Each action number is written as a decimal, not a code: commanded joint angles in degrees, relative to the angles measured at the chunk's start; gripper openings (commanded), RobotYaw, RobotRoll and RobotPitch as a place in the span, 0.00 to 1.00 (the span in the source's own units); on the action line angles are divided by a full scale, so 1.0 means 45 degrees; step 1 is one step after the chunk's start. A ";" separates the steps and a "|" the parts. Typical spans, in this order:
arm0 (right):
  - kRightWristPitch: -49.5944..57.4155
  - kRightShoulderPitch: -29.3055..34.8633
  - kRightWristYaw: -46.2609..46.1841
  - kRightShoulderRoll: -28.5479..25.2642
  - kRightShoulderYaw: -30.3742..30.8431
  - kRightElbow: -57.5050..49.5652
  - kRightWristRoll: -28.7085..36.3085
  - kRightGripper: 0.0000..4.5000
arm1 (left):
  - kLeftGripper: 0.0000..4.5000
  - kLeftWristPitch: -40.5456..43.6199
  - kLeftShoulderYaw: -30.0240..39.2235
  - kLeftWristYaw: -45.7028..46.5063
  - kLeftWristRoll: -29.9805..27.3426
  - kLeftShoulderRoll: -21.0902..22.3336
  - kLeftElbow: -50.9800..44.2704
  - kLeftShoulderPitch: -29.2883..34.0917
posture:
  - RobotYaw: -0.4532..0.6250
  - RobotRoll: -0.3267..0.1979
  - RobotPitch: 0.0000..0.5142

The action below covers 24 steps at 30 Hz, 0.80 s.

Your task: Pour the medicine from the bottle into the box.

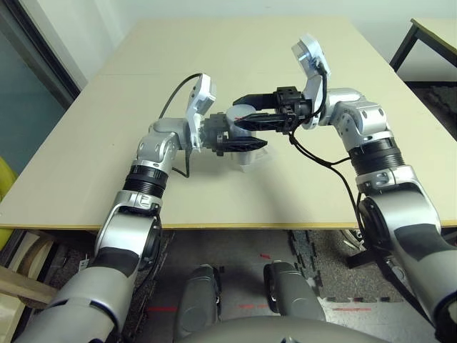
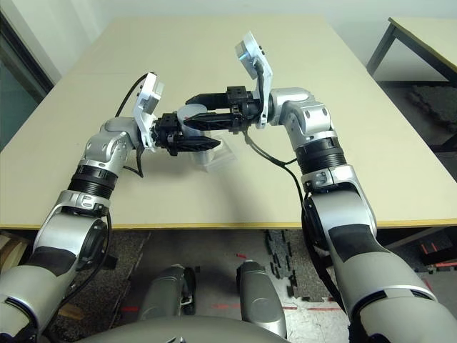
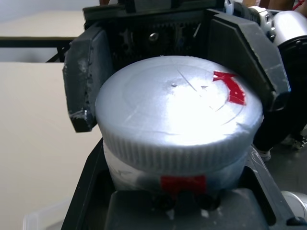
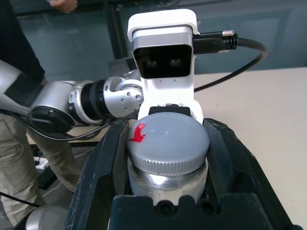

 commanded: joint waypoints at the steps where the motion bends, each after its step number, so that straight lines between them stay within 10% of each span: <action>1: -0.0355 -0.0695 0.1818 0.0517 0.0733 -0.0071 0.1117 0.57 | 0.59 0.0503 0.0228 0.0689 0.0101 0.0208 0.0544 0.0001 | 0.24 0.62 0.09; 5: -0.0846 -0.1116 0.1817 0.0848 0.0237 0.0939 0.0797 0.57 | 0.59 0.0622 0.0143 0.0681 -0.0028 0.0229 0.0334 0.0096 | 0.24 0.62 0.10; 11: -0.1476 -0.1578 0.1453 0.1080 -0.0527 0.2347 0.0268 1.00 | 0.59 0.0854 0.0108 0.0603 -0.0098 0.0173 0.0026 0.0236 | 0.24 0.62 0.11; 24: -0.2083 -0.1902 0.1350 0.0808 -0.1216 0.3590 -0.0367 1.00 | 0.59 0.0751 0.0063 0.0670 0.0000 0.0116 0.0232 0.0199 | 0.22 0.62 0.11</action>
